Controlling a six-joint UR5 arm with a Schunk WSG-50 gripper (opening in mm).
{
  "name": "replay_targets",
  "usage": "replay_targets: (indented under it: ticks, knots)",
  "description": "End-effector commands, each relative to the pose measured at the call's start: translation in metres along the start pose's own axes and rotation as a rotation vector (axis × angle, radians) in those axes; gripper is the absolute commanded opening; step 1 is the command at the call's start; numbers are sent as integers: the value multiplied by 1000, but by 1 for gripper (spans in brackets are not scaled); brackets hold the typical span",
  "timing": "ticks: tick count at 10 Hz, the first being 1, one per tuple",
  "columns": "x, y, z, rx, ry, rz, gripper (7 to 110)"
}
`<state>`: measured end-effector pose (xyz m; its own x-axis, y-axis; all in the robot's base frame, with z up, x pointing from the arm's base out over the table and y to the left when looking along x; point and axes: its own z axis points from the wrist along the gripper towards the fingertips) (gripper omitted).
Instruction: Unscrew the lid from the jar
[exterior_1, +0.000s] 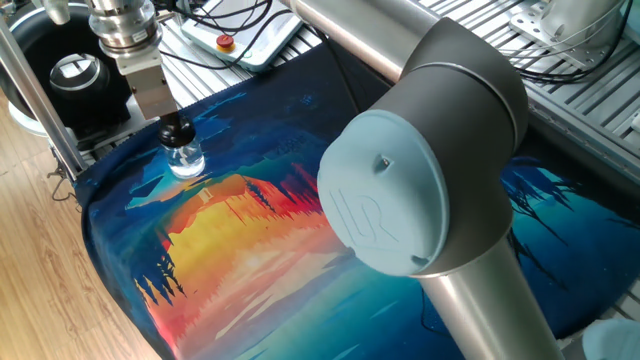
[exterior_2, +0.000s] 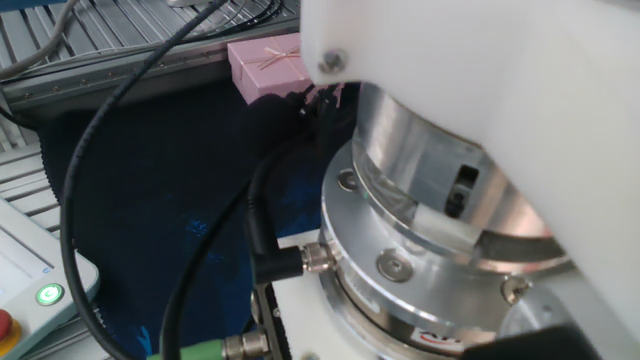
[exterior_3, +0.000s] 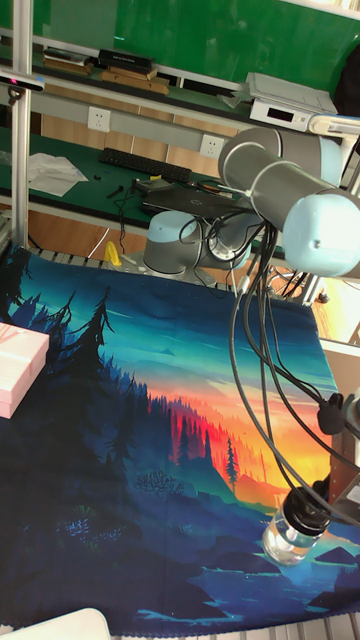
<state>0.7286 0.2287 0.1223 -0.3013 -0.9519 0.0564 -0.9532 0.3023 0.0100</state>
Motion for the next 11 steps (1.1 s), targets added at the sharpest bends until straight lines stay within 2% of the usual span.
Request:
replay_targets:
  ticks: [1, 3, 4, 8, 11]
  knots:
    - [-2, 1, 1, 2, -10, 14, 22]
    - [-4, -1, 2, 8, -15, 20, 22]
    - [-5, -2, 3, 8, -18, 20, 44]
    - [-6, 0, 1, -1, -32, 38, 44]
    - [13, -4, -8, 21, 7, 158, 44]
